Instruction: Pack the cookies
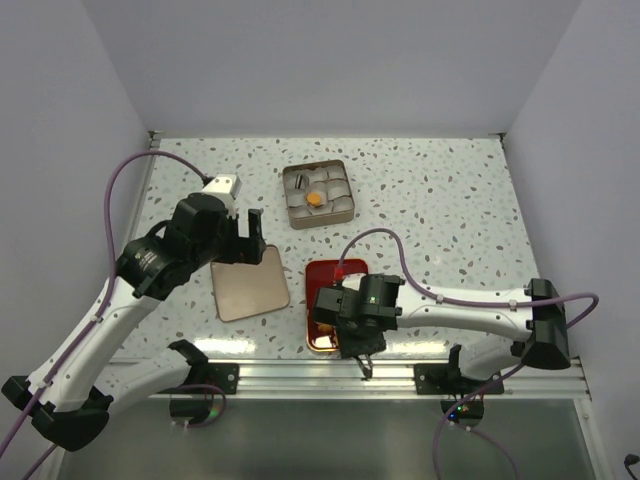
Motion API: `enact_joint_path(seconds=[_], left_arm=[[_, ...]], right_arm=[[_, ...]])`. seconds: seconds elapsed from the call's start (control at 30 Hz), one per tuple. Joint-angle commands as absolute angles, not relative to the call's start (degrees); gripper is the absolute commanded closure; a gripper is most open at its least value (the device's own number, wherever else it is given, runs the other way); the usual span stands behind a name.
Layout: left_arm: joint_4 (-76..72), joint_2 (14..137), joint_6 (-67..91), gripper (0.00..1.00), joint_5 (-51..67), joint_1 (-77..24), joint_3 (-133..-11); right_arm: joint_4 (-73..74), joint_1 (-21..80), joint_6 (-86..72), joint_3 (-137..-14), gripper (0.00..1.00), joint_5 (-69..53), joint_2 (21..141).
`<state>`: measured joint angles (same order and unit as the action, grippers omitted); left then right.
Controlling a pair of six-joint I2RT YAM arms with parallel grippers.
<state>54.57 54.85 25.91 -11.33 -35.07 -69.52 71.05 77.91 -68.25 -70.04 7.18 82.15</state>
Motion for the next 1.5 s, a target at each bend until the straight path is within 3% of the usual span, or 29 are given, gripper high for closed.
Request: enact_joint_path(seconds=[0.0, 0.37, 0.63, 1.23, 1.47], left_arm=[[54.67, 54.58, 26.01, 0.00, -12.39, -35.42, -69.61], [54.84, 55.81, 26.54, 0.00, -13.27, -35.42, -70.66], [54.14, 57.48, 27.16, 0.00, -13.53, -35.42, -71.10], [57.83, 56.52, 32.51, 0.00, -19.07, -35.42, -72.43], [58.54, 54.93, 34.80, 0.00, -19.60, -35.42, -71.10]], right_arm=[[70.49, 77.96, -68.20, -71.98, 0.57, 7.47, 81.48], [75.14, 76.03, -66.27, -80.50, 0.64, 13.97, 81.12], [71.64, 64.52, -55.05, -89.36, 0.65, 14.86, 82.35], [69.26, 39.56, -32.52, -128.91, 0.65, 6.43, 112.56], [65.40, 34.64, -32.34, -133.41, 0.66, 1.33, 120.49]])
